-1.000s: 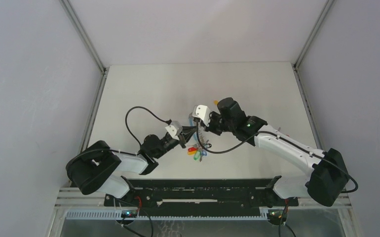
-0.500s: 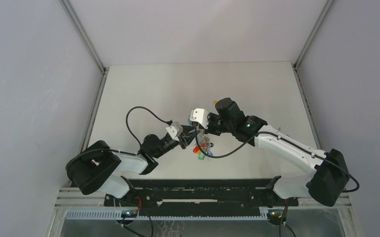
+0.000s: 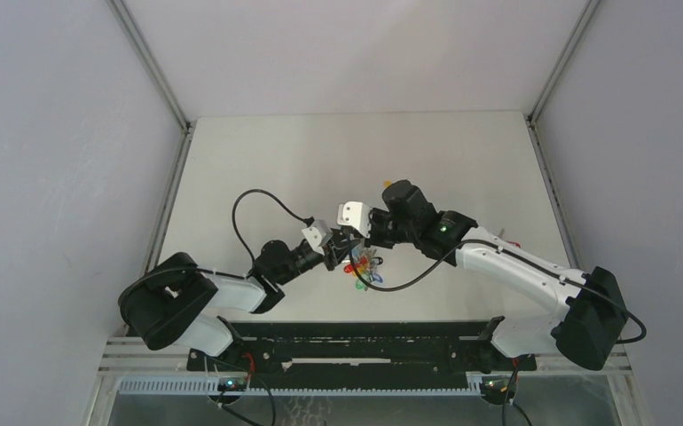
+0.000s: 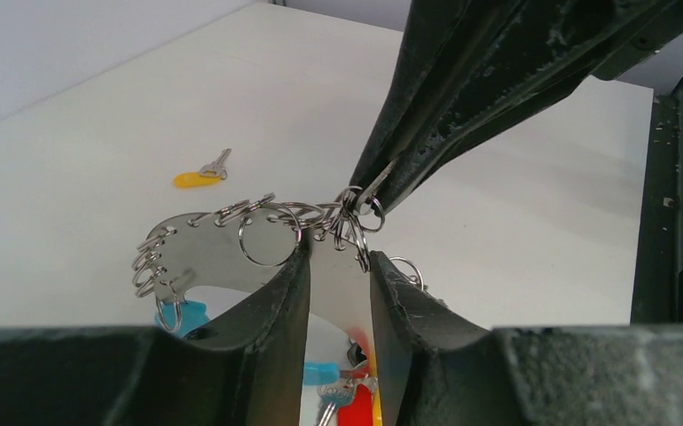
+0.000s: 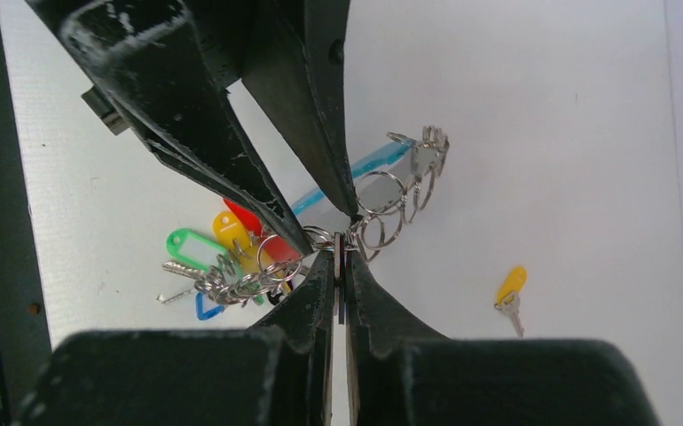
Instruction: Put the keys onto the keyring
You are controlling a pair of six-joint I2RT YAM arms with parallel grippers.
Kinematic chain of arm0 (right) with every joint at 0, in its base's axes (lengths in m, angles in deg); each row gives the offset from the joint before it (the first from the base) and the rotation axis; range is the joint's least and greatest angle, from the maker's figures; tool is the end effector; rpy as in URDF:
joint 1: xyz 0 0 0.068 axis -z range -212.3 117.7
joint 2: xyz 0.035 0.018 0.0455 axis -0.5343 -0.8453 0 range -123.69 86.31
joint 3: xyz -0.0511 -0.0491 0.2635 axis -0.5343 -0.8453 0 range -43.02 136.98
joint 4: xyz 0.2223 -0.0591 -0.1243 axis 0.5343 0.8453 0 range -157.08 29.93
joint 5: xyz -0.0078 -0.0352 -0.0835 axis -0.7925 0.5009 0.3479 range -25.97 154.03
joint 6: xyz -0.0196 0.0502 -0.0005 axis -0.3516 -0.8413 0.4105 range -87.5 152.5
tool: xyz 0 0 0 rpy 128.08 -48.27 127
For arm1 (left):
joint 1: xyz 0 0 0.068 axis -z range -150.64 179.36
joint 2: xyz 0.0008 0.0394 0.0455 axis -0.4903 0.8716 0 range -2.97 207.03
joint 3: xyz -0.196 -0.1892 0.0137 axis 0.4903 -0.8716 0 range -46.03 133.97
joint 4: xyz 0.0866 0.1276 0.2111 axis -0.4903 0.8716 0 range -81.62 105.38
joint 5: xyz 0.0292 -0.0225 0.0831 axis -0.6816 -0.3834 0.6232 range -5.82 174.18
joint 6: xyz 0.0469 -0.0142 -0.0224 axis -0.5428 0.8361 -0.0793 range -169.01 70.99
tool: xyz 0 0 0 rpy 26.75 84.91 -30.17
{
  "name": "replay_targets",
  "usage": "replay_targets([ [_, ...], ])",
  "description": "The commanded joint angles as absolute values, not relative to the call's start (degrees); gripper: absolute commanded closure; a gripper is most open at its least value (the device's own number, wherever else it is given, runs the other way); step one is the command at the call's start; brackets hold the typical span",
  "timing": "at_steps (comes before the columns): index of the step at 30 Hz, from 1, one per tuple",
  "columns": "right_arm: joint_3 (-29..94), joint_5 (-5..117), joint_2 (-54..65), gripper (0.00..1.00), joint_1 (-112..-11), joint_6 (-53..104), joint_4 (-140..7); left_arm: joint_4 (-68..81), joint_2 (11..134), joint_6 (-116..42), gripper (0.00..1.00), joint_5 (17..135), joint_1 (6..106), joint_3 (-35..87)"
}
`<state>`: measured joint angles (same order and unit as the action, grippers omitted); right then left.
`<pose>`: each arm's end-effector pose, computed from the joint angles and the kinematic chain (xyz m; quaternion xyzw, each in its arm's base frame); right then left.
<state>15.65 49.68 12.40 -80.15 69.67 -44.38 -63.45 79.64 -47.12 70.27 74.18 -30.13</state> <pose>0.1844 0.2169 0.2940 -0.6428 0.6201 0.1523 0.4232 0.1685 -0.1796 0.1837 0.3283 0.5906 -0.3655 0.6402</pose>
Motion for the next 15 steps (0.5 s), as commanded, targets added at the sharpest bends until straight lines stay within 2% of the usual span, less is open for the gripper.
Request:
replay_targets([
  [1, 19.15, 48.18, 13.32, 1.00, -81.44, 70.62, -46.35, -63.89, 79.33, -48.44, 0.66, 70.64, 73.92, -26.48],
  [11, 19.28, 47.45, 12.68, 1.00, -82.98, 71.03, -45.11, -63.07, 78.45, -48.53, 0.70, 70.78, 73.94, -25.82],
  [15, 19.38, 48.30, 12.57, 1.00, -83.16, 70.73, -44.90, -63.07, 77.75, -48.61, 0.80, 70.74, 73.92, -26.10],
])
